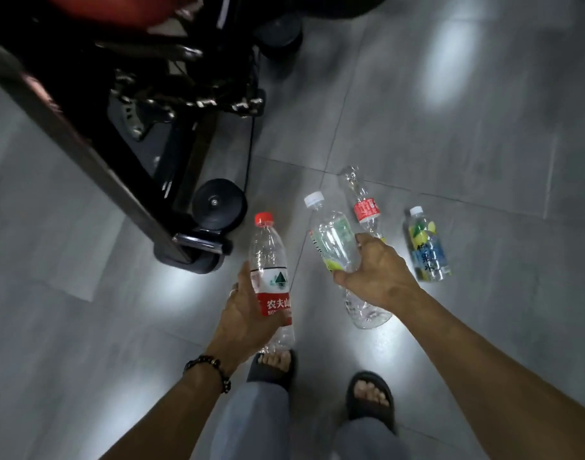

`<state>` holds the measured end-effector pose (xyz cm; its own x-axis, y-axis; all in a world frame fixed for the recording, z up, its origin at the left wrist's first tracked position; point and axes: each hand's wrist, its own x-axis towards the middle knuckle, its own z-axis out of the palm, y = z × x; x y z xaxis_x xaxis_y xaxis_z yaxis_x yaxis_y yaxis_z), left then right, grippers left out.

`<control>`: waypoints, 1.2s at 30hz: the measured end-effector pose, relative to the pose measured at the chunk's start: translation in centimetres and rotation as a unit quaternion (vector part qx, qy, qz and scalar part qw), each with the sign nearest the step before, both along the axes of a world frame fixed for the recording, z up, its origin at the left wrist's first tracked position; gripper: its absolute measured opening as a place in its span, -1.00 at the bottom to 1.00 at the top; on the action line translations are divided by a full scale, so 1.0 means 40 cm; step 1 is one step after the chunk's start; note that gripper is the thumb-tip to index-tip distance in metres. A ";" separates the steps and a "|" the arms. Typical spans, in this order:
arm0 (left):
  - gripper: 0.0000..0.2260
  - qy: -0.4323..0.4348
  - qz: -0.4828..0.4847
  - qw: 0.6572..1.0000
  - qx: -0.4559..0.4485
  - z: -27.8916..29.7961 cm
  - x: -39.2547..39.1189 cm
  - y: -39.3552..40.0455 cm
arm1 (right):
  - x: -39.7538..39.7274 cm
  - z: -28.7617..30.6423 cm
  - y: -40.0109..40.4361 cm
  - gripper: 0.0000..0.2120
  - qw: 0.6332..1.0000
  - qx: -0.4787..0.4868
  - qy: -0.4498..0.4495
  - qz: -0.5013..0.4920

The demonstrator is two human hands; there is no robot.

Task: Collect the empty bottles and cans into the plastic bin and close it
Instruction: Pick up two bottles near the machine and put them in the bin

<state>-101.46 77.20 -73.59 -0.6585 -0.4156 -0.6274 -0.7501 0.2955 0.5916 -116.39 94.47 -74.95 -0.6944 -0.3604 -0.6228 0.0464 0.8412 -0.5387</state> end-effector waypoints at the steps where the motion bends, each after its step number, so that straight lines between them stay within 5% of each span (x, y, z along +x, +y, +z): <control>1: -0.14 0.004 0.011 1.000 0.000 0.055 0.016 0.001 | 0.002 0.054 -0.011 -0.47 1.000 -0.011 0.006 0.014; 7: -0.16 0.039 0.042 0.998 -0.013 0.371 0.148 -0.066 | 0.059 0.376 -0.137 -0.46 0.988 -0.056 0.032 0.142; 15: -0.08 0.045 0.208 0.976 -0.053 0.642 0.451 -0.211 | 0.273 0.692 -0.463 -0.43 0.945 -0.089 0.065 0.307; 27: -0.27 0.099 0.405 0.904 -0.095 0.726 1.115 -0.551 | 0.974 0.866 -1.070 -0.41 0.857 -0.123 0.092 0.492; 36: -0.14 0.084 0.522 0.841 -0.114 0.788 1.706 -0.843 | 1.589 0.920 -1.495 -0.39 0.803 -0.120 0.080 0.578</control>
<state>-33.22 43.50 -42.08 0.0687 -0.9197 -0.3866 -0.5824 -0.3517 0.7329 -52.83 34.69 -38.17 0.1265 -0.9183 -0.3752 -0.7762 0.1439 -0.6138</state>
